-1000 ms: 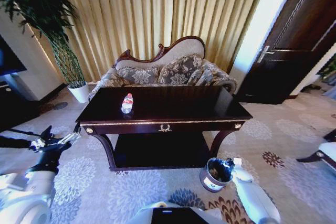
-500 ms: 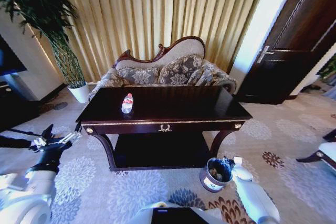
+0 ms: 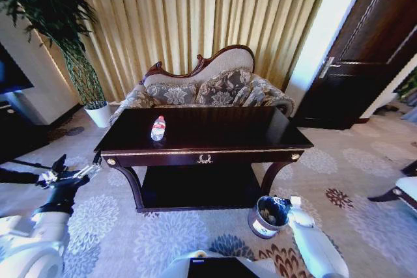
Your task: Move to the front of the table and place the trash on the table into the trash bin.
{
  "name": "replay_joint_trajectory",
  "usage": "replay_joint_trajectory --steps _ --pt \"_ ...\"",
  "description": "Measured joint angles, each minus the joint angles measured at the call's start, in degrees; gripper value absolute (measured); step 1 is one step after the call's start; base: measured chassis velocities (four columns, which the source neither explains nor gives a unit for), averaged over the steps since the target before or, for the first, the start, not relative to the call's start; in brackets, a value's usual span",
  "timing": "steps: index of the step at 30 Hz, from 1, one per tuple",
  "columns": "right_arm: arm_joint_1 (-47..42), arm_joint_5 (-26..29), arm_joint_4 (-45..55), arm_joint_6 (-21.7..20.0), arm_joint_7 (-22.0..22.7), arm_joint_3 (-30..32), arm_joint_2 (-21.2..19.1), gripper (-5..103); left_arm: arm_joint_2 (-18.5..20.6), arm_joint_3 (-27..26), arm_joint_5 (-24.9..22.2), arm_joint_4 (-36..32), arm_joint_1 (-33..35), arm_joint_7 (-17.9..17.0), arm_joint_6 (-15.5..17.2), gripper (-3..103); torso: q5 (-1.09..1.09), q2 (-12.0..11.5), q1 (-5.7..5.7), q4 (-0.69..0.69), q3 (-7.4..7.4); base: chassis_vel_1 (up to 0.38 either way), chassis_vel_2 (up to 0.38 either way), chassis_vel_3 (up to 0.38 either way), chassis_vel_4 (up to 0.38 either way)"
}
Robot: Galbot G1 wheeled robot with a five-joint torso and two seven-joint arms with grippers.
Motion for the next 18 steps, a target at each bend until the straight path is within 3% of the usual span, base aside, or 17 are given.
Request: replay_joint_trajectory --steps 7,12,18 --pt "-4.84 5.78 10.76 -1.39 0.10 0.85 -0.26 100 -0.21 0.11 -0.05 0.07 -0.19 0.00 -0.11 100 0.00 0.00 0.00 0.01 0.00 0.000 0.000 0.000 0.000" --pt "-9.04 7.28 19.04 2.19 -0.90 2.03 -0.72 100 -0.39 0.19 -0.07 0.10 -0.22 0.01 -0.16 100 0.00 0.00 0.00 -0.01 0.00 0.000 0.000 0.000 0.000" --pt "-17.56 11.58 37.10 5.96 -4.21 5.52 -0.91 100 -0.18 -0.18 -0.26 0.65 -0.15 0.31 -0.78 100 0.00 0.00 0.00 0.01 0.00 0.000 0.000 0.000 0.000"
